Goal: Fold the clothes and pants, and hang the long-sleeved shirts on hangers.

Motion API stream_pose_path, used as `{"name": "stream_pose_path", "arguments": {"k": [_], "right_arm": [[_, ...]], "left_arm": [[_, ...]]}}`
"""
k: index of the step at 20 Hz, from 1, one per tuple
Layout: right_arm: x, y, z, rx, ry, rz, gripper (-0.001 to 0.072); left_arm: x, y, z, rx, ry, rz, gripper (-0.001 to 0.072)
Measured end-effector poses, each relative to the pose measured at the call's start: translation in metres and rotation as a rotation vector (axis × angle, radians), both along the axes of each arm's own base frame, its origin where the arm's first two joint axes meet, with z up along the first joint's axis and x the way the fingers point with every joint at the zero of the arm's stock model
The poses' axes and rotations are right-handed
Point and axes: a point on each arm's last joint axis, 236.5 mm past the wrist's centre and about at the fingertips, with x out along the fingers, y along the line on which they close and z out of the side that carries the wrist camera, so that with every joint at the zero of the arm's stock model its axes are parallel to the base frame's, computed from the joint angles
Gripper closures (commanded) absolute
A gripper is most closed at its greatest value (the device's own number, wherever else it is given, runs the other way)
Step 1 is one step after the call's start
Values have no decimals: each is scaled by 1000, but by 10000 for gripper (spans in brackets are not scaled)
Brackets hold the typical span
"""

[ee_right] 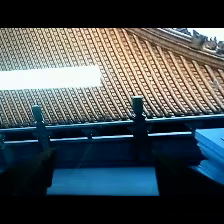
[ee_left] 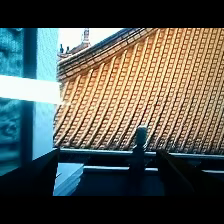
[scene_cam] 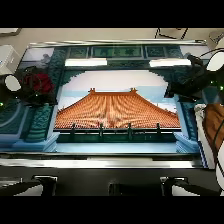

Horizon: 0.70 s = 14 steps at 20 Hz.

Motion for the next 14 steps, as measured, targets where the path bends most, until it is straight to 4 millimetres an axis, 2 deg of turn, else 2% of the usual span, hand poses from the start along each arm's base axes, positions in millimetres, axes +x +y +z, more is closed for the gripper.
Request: {"name": "stream_pose_path", "arguments": {"k": [14], "right_arm": [[2,0,0,0,-10,-2,23]], "left_arm": [[0,0,0,0,0,0,-6]]}}
